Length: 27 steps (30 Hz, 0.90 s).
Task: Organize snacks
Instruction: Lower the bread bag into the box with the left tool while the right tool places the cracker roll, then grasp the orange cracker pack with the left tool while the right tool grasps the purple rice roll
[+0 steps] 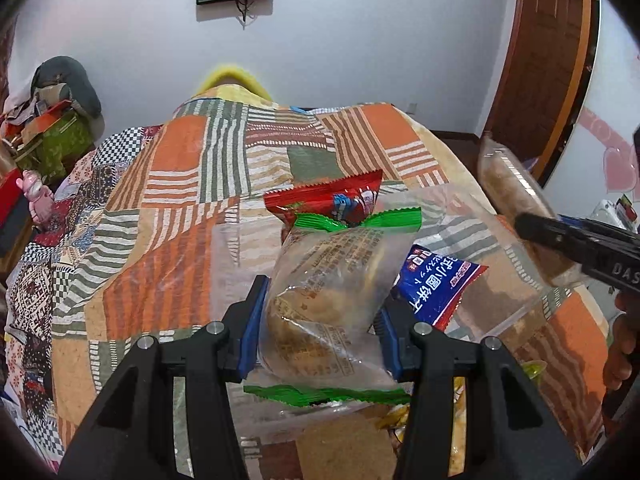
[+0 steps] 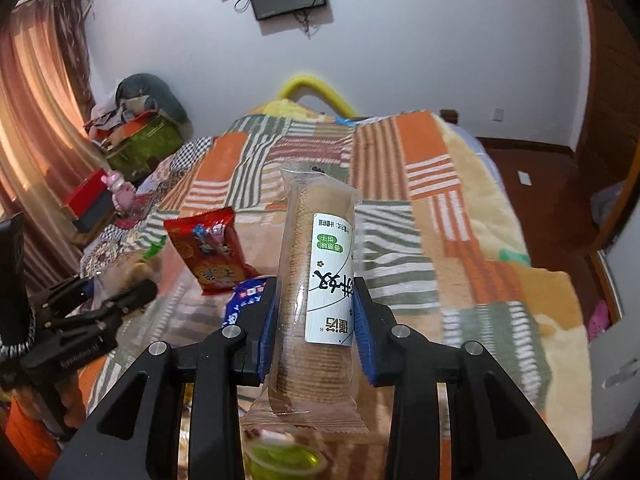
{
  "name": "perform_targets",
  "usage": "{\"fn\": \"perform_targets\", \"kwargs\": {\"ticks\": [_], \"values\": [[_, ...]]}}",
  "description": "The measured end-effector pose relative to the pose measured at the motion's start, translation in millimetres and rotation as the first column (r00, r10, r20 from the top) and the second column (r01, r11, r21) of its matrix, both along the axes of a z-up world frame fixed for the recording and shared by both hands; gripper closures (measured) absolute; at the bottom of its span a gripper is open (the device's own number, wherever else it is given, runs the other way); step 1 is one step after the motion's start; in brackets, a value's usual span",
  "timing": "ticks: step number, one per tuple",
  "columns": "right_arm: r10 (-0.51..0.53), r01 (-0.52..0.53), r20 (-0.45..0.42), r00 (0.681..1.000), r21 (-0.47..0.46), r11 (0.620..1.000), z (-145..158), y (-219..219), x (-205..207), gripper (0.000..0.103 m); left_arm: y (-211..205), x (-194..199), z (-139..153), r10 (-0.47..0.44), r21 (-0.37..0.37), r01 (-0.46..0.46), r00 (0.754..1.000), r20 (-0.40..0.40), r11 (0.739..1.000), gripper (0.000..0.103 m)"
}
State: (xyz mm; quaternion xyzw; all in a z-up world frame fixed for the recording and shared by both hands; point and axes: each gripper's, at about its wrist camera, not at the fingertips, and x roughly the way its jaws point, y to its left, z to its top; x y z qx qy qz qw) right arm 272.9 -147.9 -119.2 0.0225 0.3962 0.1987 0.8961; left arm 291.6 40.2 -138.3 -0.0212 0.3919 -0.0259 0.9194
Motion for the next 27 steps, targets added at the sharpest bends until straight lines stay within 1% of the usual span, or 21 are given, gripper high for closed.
{"fn": "perform_targets", "kwargs": {"ticks": [7, 9, 10, 11, 13, 16, 21, 25, 27], "values": [[0.026, -0.027, -0.039, 0.999, -0.035, 0.999, -14, 13, 6, 0.072, -2, 13, -16, -0.027, -0.005, 0.027, 0.998, -0.056, 1.0, 0.053], [0.036, -0.038, -0.053, 0.998, -0.034, 0.999, -15, 13, 8, 0.071, -2, 14, -18, -0.026, -0.008, 0.025, 0.998, -0.061, 1.0, 0.05], [0.04, -0.042, -0.062, 0.997, -0.039, 0.998, -17, 15, 8, 0.071, -1, 14, -18, -0.024, -0.011, 0.024, 0.998, -0.062, 1.0, 0.045], [0.044, -0.048, -0.075, 0.996, -0.048, 0.998, -19, 17, 9, 0.071, -1, 13, -17, -0.022, -0.014, 0.022, 0.998, -0.058, 1.0, 0.041], [0.046, -0.051, -0.09, 0.995, -0.058, 0.997, -22, 17, 8, 0.068, 0, 10, -14, -0.021, -0.011, 0.02, 0.999, -0.048, 1.0, 0.039], [0.037, -0.042, -0.078, 0.996, -0.065, 0.997, -18, 14, 3, 0.068, 2, 5, -5, -0.02, -0.009, 0.02, 0.999, -0.026, 1.0, 0.035], [0.03, -0.032, -0.04, 0.999, -0.045, 0.998, 2, 3, -10, 0.062, 7, -14, 17, -0.003, -0.003, 0.003, 1.0, 0.022, 1.0, 0.03], [0.034, -0.035, -0.003, 0.999, -0.036, 0.999, 19, -2, -30, 0.058, 13, -35, 35, 0.016, 0.0, -0.016, 0.998, 0.066, 1.0, 0.02], [0.046, -0.046, 0.013, 0.999, -0.038, 0.998, 25, -3, -41, 0.058, 17, -49, 43, 0.025, 0.014, -0.027, 0.996, 0.091, 1.0, 0.018]]}}
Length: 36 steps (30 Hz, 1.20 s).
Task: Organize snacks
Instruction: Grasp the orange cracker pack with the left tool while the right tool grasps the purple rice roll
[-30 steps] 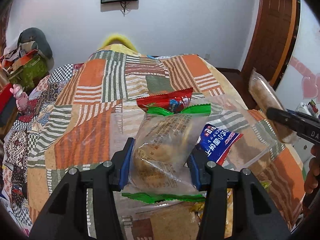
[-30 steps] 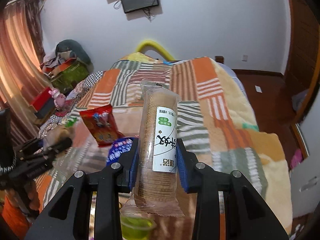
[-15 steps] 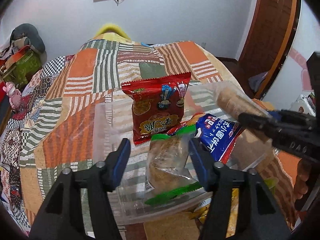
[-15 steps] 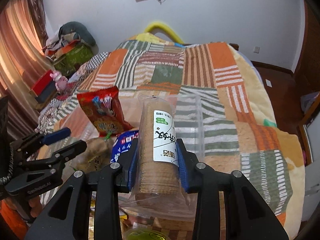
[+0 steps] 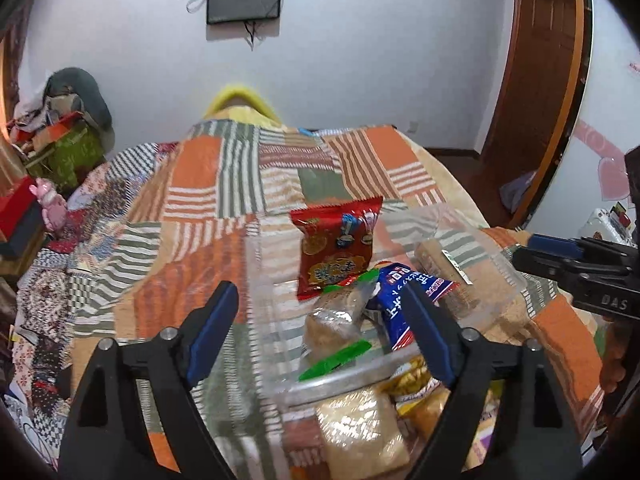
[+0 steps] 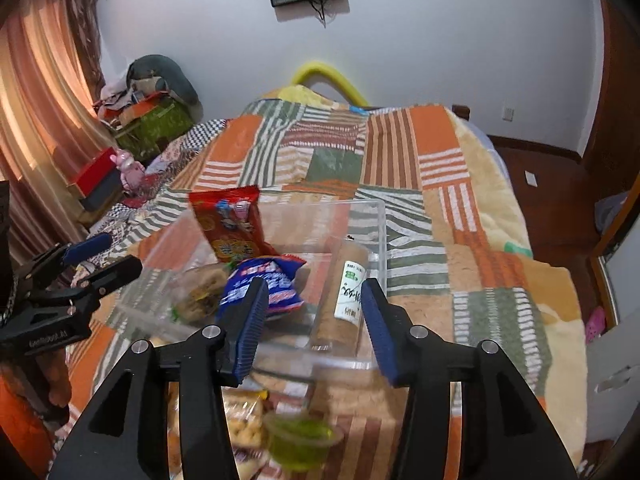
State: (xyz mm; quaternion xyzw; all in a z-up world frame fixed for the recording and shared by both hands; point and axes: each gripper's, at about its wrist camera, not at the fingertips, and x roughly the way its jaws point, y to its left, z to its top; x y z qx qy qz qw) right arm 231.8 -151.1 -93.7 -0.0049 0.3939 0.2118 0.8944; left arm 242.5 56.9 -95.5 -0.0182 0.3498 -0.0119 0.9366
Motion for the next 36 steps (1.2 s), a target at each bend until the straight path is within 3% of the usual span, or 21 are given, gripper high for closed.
{"fn": "perform_targets", "kwargs": {"ticks": [6, 12, 19, 27, 30, 35, 36], "values": [[0.031, -0.031, 0.024, 0.999, 0.017, 0.999, 12, 4, -35, 0.046, 9, -42, 16, 0.004, 0.037, -0.005, 1.0, 0.029, 0.999, 0.01], [0.054, -0.054, 0.012, 0.998, 0.029, 0.998, 10, 13, -68, 0.039, 14, -78, 12, -0.008, 0.058, 0.008, 1.0, 0.002, 0.998, 0.006], [0.056, -0.056, -0.033, 0.998, 0.001, 0.998, -15, 23, -94, 0.032, 24, -107, -26, -0.01, 0.032, 0.013, 0.994, -0.104, 0.999, 0.005], [0.072, -0.075, -0.162, 0.984, -0.016, 0.997, -57, 37, -105, 0.032, 35, -120, -78, 0.008, -0.009, -0.01, 0.976, -0.218, 1.0, 0.005], [0.077, -0.08, -0.199, 0.977, -0.01, 0.997, -68, 40, -106, 0.032, 33, -123, -92, -0.003, -0.008, 0.001, 0.971, -0.238, 1.0, 0.01], [0.082, -0.088, -0.232, 0.969, -0.015, 0.996, -79, 44, -107, 0.033, 30, -122, -111, -0.026, -0.022, 0.021, 0.958, -0.286, 1.0, 0.033], [0.082, -0.089, -0.233, 0.969, -0.017, 0.996, -79, 44, -107, 0.037, 29, -121, -116, -0.029, -0.026, 0.022, 0.955, -0.295, 0.999, 0.036]]}}
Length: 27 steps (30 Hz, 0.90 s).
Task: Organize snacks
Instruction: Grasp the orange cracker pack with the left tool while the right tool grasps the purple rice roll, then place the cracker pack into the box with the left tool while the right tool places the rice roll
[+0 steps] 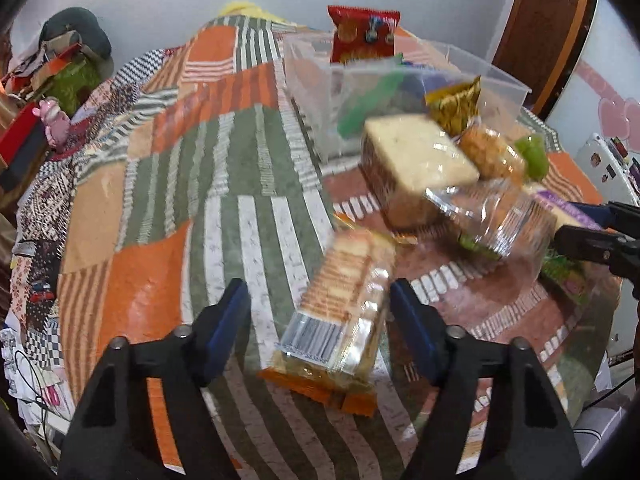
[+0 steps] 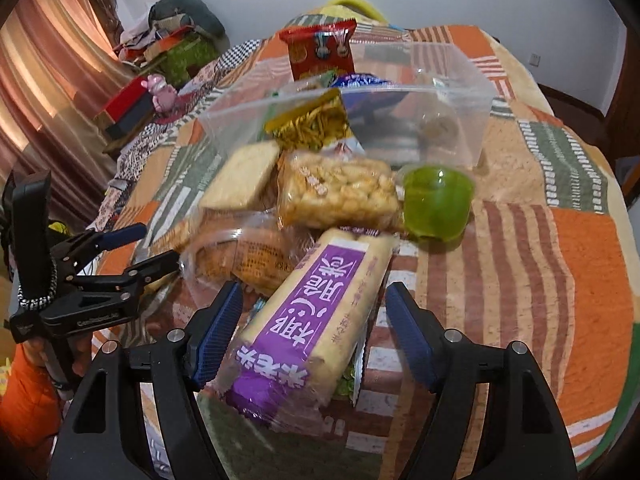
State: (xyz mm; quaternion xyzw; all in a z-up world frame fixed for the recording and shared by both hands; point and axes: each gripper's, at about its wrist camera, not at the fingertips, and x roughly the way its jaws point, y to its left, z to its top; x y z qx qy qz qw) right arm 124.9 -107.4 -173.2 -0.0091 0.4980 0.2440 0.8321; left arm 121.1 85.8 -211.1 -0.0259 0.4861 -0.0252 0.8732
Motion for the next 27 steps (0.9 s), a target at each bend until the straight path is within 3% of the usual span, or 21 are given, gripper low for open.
{"fn": "perform_targets", "kwargs": {"ticks": [3, 5, 7, 15, 20, 27], "values": [[-0.005, 0.005, 0.001, 1.0, -0.006, 1.0, 1, -6, 0, 0.047, 0, -1, -4, 0.004, -0.001, -0.004, 1.0, 0.008, 1.0, 0.044], [-0.015, 0.015, 0.008, 1.0, -0.02, 1.0, 1, -10, 1, 0.053, 0, -1, -4, 0.006, -0.001, -0.006, 1.0, 0.013, 1.0, 0.059], [-0.022, 0.022, 0.007, 1.0, -0.033, 0.999, -2, -13, 4, 0.059, 0, 0, -4, 0.01, -0.012, -0.01, 1.0, 0.01, 1.0, 0.067], [-0.008, 0.008, 0.022, 1.0, -0.027, 1.0, -2, -15, 3, 0.06, 0, 0, 4, 0.021, 0.013, -0.021, 0.999, 0.031, 1.0, 0.068], [-0.001, 0.002, 0.042, 0.999, -0.018, 1.0, 8, -21, -2, 0.061, 3, 1, 25, 0.033, 0.009, -0.034, 0.996, 0.083, 0.999, 0.068], [-0.019, 0.018, 0.144, 0.989, 0.009, 1.0, 40, -33, -5, 0.06, 3, 12, 62, 0.055, -0.006, -0.055, 0.984, 0.17, 0.998, 0.068]]}}
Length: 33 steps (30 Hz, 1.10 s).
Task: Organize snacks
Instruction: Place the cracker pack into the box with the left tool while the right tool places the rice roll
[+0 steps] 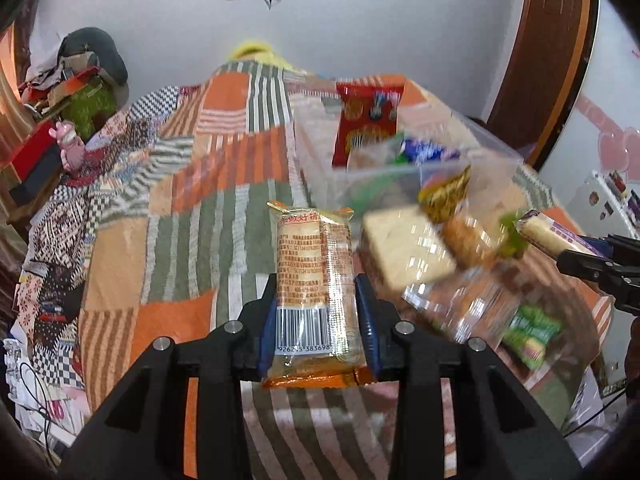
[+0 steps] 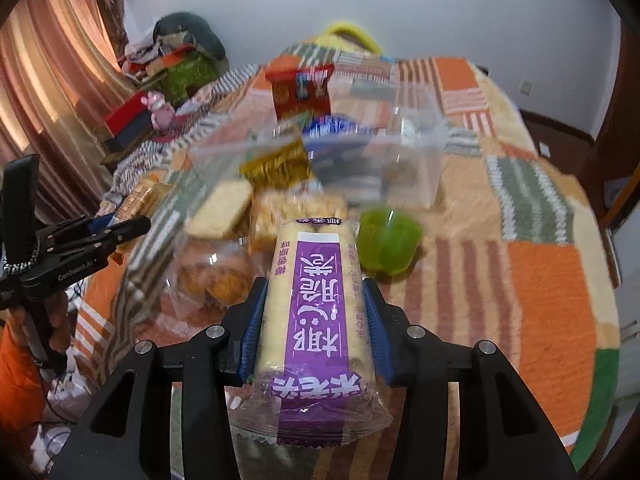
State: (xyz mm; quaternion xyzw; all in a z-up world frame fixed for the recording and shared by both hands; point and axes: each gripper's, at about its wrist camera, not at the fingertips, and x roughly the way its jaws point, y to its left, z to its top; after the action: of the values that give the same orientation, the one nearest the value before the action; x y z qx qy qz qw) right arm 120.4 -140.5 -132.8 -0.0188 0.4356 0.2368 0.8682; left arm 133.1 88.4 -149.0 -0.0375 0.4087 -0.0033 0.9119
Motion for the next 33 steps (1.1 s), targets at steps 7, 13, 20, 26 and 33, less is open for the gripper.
{"fn": "perform_targets", "kwargs": {"ticks": [7, 13, 20, 26, 33], "values": [[-0.028, 0.024, 0.107, 0.994, 0.04, 0.999, 29, 2, 19, 0.06, -5, 22, 28, 0.013, -0.015, -0.012, 0.997, 0.073, 1.0, 0.068], [-0.064, 0.055, 0.182, 0.981, 0.051, 0.997, 45, 6, 43, 0.06, -12, 51, 46, 0.008, -0.013, -0.007, 0.992, 0.122, 1.0, 0.068], [-0.109, 0.093, 0.208, 0.972, 0.083, 0.992, 50, 10, 78, 0.06, -15, 91, 46, 0.015, -0.021, -0.012, 0.992, 0.124, 1.0, 0.068], [-0.118, 0.108, 0.19, 0.975, 0.062, 0.992, 39, 17, 106, 0.06, -17, 124, 34, 0.018, -0.017, -0.017, 0.995, 0.095, 1.0, 0.068], [-0.122, 0.119, 0.126, 0.985, 0.035, 0.992, 17, 20, 135, 0.06, -21, 156, 15, 0.003, -0.008, -0.003, 0.999, 0.054, 1.0, 0.068]]}}
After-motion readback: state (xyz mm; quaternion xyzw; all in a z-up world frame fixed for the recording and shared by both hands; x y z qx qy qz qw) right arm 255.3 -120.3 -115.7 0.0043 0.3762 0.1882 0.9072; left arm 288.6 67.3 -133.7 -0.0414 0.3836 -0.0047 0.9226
